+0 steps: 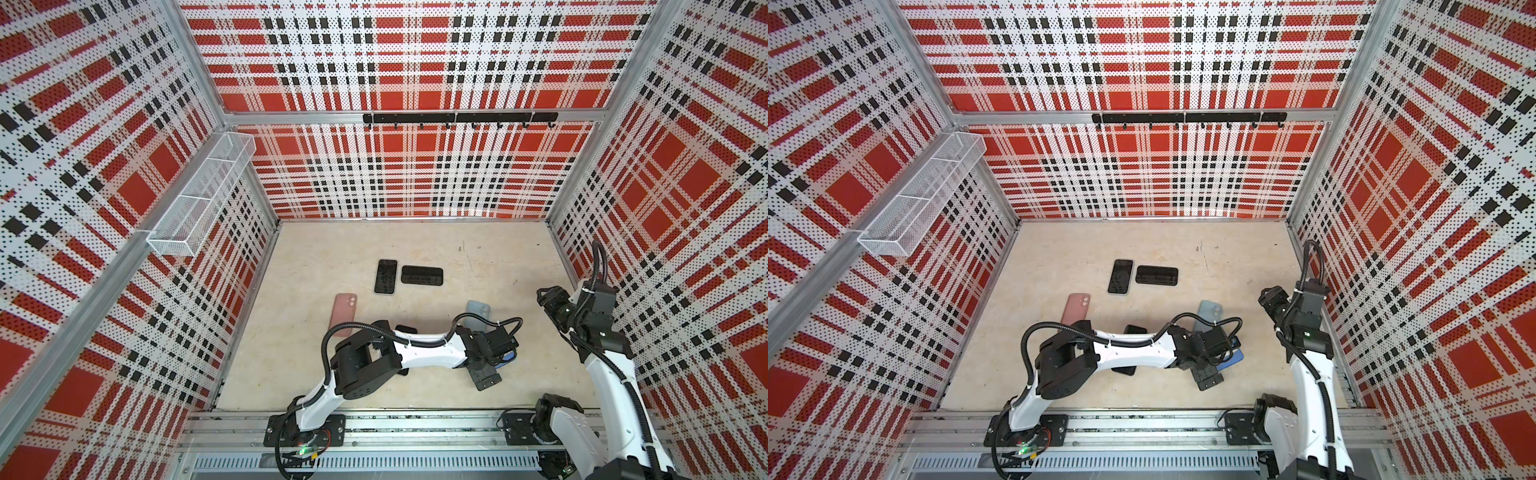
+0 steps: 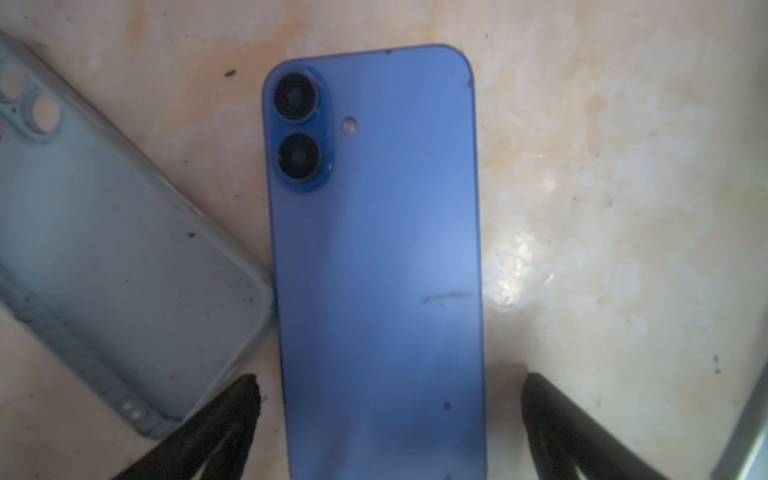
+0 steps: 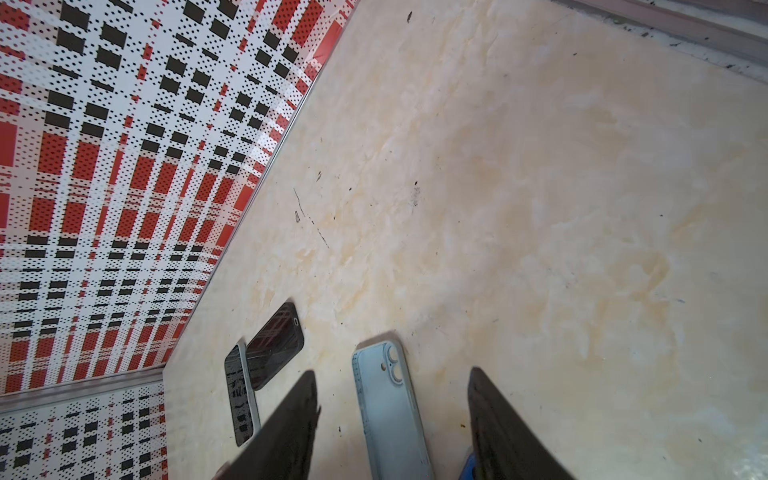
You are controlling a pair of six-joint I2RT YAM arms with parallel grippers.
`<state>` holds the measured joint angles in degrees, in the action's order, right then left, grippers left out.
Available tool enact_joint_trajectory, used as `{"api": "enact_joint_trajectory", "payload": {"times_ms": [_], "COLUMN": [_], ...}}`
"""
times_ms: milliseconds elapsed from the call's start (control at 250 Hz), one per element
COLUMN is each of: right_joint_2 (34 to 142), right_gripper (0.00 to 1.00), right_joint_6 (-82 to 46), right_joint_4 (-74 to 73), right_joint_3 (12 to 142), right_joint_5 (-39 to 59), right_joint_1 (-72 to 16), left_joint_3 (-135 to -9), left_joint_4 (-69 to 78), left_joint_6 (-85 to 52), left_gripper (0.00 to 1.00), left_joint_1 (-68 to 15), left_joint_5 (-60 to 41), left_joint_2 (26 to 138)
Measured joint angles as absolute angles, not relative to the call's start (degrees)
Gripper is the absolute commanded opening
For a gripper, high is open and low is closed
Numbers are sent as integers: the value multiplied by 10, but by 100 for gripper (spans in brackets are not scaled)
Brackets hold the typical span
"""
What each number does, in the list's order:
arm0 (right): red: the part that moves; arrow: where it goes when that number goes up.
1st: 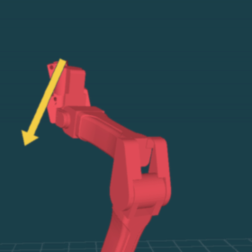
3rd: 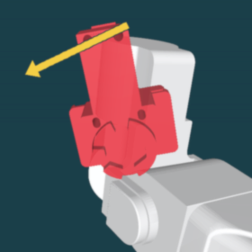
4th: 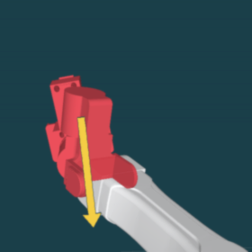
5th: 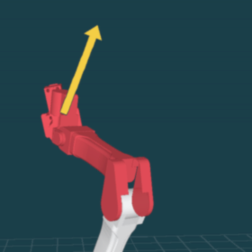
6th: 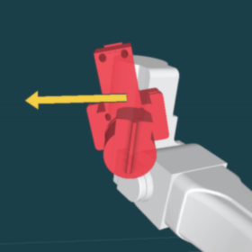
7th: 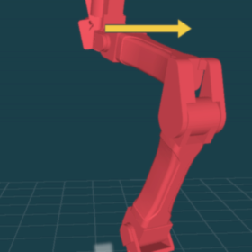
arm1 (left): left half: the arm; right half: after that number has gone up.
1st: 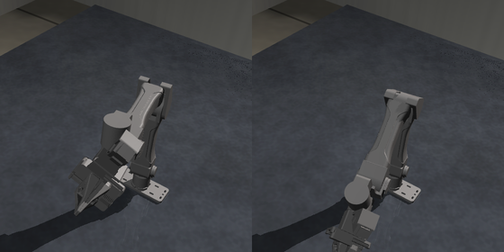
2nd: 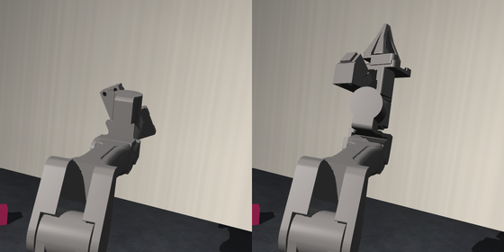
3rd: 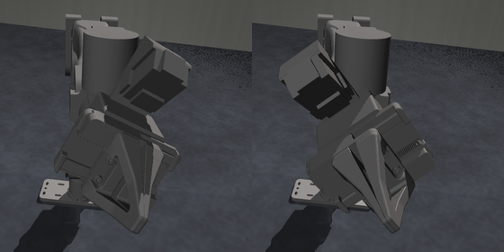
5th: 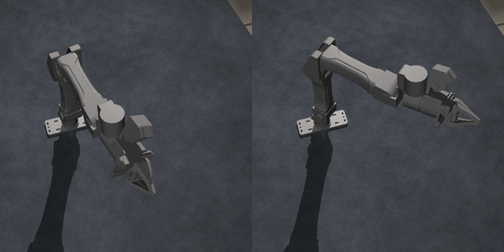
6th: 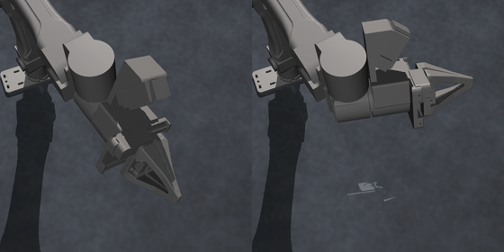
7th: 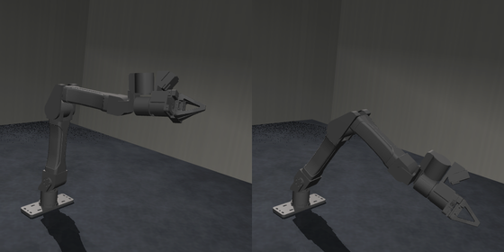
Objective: Put the phone into the phone case
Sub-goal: 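Grasp the blue phone's near end with the left gripper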
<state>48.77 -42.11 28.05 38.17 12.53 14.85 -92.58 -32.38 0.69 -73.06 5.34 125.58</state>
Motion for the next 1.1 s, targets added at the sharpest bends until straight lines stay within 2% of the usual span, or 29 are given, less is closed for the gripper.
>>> {"api": "enact_joint_trajectory", "payload": {"times_ms": [120,456,836,1101], "right_joint_2": [488,488,488,508], "right_gripper": [59,59,59,59], "right_joint_6": [-423,-423,-429,-429], "right_joint_4": [280,280,267,263], "right_joint_3": [378,378,375,371], "right_joint_5": [128,128,135,140], "right_joint_1": [150,153,155,155], "left_joint_3": [-943,-977,-1001,-1022], "left_joint_4": [-333,-374,-407,-440], "left_joint_6": [17,25,1,-3], "left_gripper": [91,90,97,84], "left_joint_1": [-727,-713,-703,-701], "left_joint_5": [37,9,10,10], "left_joint_2": [1267,1286,1297,1306]}}
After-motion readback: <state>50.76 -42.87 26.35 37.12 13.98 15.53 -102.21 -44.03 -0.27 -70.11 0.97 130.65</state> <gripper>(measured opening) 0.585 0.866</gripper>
